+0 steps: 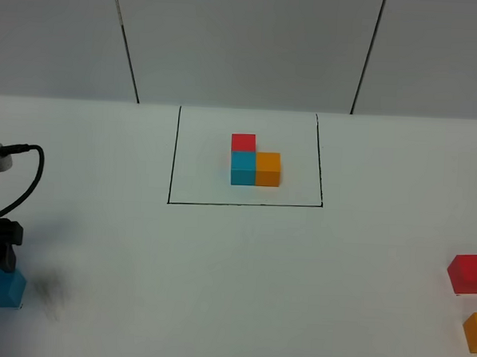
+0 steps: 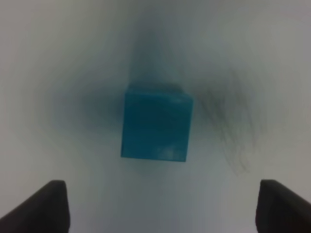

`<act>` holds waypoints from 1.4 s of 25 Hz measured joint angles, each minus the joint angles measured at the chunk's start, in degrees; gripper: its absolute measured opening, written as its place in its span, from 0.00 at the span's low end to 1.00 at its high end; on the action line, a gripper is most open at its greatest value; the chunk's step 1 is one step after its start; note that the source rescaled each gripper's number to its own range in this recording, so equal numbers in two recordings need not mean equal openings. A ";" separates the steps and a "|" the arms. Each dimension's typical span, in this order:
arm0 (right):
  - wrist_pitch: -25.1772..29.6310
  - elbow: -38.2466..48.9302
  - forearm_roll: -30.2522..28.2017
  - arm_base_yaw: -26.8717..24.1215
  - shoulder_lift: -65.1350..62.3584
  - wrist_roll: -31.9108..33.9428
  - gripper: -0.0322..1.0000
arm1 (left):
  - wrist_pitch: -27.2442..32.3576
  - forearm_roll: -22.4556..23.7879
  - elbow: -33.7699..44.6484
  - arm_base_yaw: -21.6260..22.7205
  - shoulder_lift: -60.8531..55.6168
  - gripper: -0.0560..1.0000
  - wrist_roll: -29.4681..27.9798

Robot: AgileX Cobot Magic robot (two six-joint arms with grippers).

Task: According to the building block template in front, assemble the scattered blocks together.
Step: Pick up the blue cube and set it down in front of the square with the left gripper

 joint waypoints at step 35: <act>0.00 0.00 0.00 0.00 0.00 0.00 0.78 | -10.84 3.76 -0.21 0.00 17.66 0.06 -1.81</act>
